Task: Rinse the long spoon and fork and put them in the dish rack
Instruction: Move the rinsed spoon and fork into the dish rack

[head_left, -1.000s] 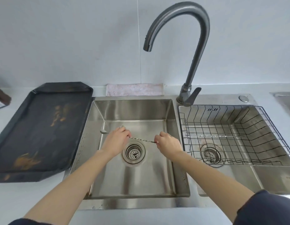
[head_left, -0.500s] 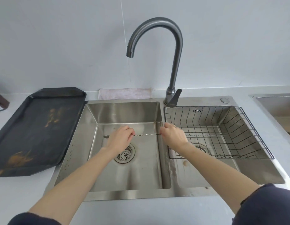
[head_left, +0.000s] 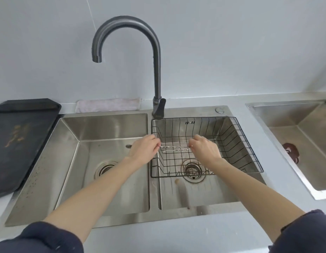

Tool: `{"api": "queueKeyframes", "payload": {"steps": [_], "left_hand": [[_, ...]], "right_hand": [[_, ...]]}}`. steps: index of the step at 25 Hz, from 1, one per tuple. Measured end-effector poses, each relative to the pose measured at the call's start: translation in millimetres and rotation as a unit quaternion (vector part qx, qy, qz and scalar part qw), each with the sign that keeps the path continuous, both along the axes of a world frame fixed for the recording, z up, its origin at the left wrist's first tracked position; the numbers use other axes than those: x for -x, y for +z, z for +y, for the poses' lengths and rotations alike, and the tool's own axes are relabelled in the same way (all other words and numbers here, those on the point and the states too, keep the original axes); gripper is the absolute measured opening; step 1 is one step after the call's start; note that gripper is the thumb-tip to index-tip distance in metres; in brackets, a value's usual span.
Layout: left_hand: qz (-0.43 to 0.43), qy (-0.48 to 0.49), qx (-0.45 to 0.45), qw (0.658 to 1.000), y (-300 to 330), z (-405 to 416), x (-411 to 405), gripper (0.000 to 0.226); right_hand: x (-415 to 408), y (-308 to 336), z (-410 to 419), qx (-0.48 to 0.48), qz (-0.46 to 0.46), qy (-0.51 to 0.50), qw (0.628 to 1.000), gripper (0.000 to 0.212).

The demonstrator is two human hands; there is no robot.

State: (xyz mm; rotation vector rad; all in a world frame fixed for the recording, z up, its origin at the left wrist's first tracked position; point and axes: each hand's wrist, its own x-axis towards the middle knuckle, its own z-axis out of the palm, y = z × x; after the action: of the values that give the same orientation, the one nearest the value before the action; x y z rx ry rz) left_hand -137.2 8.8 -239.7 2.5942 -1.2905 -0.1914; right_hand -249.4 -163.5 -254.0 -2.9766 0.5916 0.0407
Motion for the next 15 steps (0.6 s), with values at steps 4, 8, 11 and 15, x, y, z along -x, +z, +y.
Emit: {"api": "queueKeyframes", "payload": {"steps": [4,8,11,15], "left_hand": [[0.003,-0.024,-0.006,1.000,-7,-45,20,0.023],[0.015,-0.030,-0.022,0.999,-17,-77,30,0.023],[0.029,-0.034,-0.041,0.998,-25,-94,33,0.025],[0.053,-0.028,-0.069,0.996,-41,-104,33,0.026]], "right_hand": [[23,-1,-41,0.001,0.013,-0.024,1.000,0.024],[36,-8,-73,0.003,0.028,-0.037,0.999,0.024],[38,-17,-89,0.002,0.043,-0.030,0.999,0.024],[38,-34,-100,-0.016,0.064,-0.024,0.998,0.023]]}}
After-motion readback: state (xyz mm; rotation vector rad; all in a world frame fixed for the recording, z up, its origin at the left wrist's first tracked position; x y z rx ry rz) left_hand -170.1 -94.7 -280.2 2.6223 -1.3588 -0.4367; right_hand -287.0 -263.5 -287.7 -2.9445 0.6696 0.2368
